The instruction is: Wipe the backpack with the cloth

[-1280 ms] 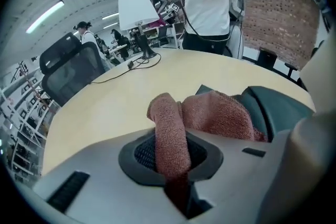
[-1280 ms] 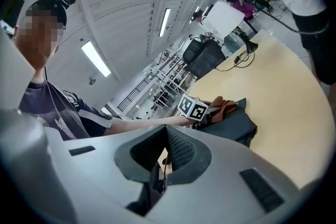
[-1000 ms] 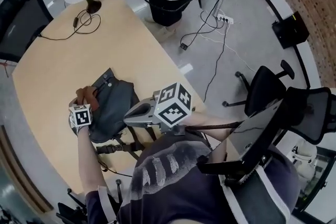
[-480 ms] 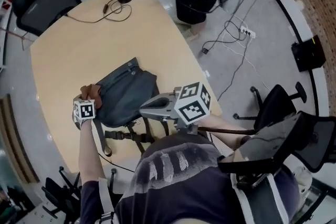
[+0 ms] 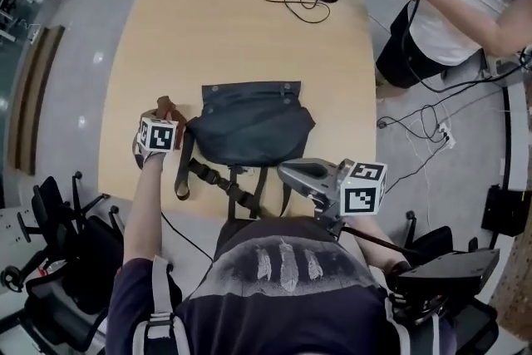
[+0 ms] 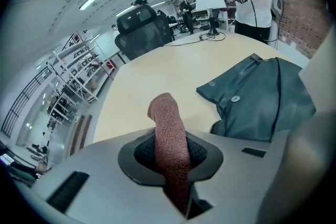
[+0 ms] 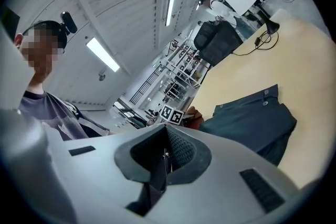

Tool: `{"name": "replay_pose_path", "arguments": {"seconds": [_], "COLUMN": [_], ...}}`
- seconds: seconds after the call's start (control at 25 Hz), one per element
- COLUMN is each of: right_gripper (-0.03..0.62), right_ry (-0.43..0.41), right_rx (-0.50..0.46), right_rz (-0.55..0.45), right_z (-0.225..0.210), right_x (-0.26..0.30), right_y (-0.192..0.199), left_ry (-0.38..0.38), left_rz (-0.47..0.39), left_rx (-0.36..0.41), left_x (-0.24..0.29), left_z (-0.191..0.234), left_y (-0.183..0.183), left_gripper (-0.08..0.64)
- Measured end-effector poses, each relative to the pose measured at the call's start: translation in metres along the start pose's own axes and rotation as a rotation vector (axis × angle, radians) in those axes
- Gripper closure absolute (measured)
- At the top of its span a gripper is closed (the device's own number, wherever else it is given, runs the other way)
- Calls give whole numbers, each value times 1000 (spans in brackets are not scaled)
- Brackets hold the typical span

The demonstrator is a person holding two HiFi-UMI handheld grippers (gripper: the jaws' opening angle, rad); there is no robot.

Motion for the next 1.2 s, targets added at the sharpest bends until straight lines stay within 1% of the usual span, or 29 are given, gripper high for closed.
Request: {"name": "replay_pose_path", "arguments": {"seconds": [0.12,0.24,0.44,0.56,0.76,0.92,1.0,1.12,1.2], "right_gripper": [591,591,591,591,591,591,591,591,591], "right_ry": [-5,-10,6,23,42,48,48,42,33], "right_rx": [-23,-39,-11,10,31,57,66,68,58], "right_rz": [28,29,-30,-96,-181,-236,-245,-244,-234], "right_z": [7,12,7,4,-3,-9,-12,-15,-15], "right_x": [7,2,-31,-52,-97,-128,-138,-147,-149], "right_y": [2,5,16,20,28,36,37,37,35], "left_ry": [22,38,61,90,206,232,263,348,390], "left_rz": [-28,-47,-68,-76,-110,-128,-145,-187,-217], "left_rx": [0,-7,-20,-8,42,121,131,129,148], "left_x": [-7,-16,-29,-29,-15,-11,-15,-21,-28], "left_z": [-11,-21,-37,-51,-100,-132,-144,-169,-185], "left_y": [-13,-22,-33,-50,-112,-168,-192,-224,-239], "left_gripper": [503,503,503,503,503,503,503,505,503]}}
Point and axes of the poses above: the fingertips, and each gripper's own axes: x forward along the fingers, z to its left, y out of its underside, the point moved 4 cm from there along -x, backward along the fingers, and after that the axes turned 13 degrees about x, right-handed, at the moved point
